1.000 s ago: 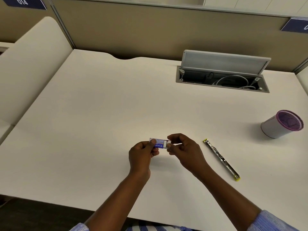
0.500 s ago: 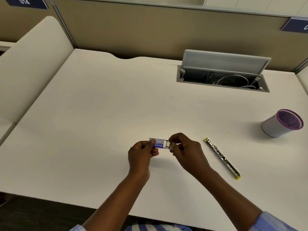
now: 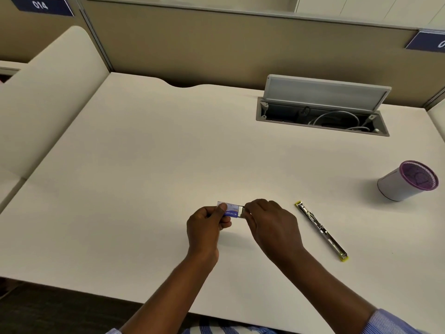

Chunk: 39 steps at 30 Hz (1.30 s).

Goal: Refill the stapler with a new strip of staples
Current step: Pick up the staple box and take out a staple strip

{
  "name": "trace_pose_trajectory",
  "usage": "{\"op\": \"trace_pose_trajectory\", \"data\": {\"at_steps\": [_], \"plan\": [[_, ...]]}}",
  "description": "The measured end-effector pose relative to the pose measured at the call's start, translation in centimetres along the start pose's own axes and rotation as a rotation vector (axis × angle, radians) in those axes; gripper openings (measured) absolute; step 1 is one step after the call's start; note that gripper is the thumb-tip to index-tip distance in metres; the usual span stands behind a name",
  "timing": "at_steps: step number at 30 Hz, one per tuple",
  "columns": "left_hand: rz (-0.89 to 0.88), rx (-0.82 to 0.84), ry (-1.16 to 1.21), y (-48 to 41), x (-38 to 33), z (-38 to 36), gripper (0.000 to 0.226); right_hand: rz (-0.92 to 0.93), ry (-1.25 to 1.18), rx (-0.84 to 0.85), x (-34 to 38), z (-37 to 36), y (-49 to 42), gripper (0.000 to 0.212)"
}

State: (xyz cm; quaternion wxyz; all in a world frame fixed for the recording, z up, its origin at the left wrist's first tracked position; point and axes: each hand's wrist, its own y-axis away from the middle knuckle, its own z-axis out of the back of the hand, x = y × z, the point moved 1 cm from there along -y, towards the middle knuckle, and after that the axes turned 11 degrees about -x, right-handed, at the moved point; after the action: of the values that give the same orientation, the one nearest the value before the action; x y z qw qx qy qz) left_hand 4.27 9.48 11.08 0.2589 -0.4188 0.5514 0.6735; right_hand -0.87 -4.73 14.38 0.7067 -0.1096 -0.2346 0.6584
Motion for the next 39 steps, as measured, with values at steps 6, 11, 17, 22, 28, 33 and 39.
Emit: {"op": "trace_pose_trajectory", "data": {"at_steps": [6, 11, 17, 22, 28, 33, 39], "plan": [[0.013, 0.004, 0.003, 0.0, 0.2, 0.2, 0.013, 0.051, 0.012, 0.023, 0.2, 0.3, -0.1, 0.012], [0.014, 0.007, -0.004, -0.1, 0.0, 0.4, 0.014, 0.109, -0.013, 0.054, 0.0, 0.1, -0.4, 0.012], [0.011, 0.010, -0.001, -0.3, -0.1, 0.6, 0.013, 0.200, -0.102, 0.105, -0.5, -0.1, -1.1, 0.010], [0.033, 0.013, 0.014, -0.2, 0.0, 0.7, 0.013, 0.262, -0.169, 0.160, -1.0, 0.0, -1.7, 0.021], [0.050, 0.010, -0.005, -0.2, 0.4, 0.8, 0.013, 0.225, -0.225, 0.196, -1.3, -0.6, -1.6, 0.019], [0.068, 0.015, -0.002, -0.1, 0.6, 0.7, 0.013, 0.009, -0.347, 0.176, -1.4, -1.5, -1.5, 0.014], [0.082, 0.026, 0.012, -0.1, 0.7, 0.6, 0.014, -0.487, -0.635, 0.192, -1.9, -3.1, -1.6, 0.028]]}}
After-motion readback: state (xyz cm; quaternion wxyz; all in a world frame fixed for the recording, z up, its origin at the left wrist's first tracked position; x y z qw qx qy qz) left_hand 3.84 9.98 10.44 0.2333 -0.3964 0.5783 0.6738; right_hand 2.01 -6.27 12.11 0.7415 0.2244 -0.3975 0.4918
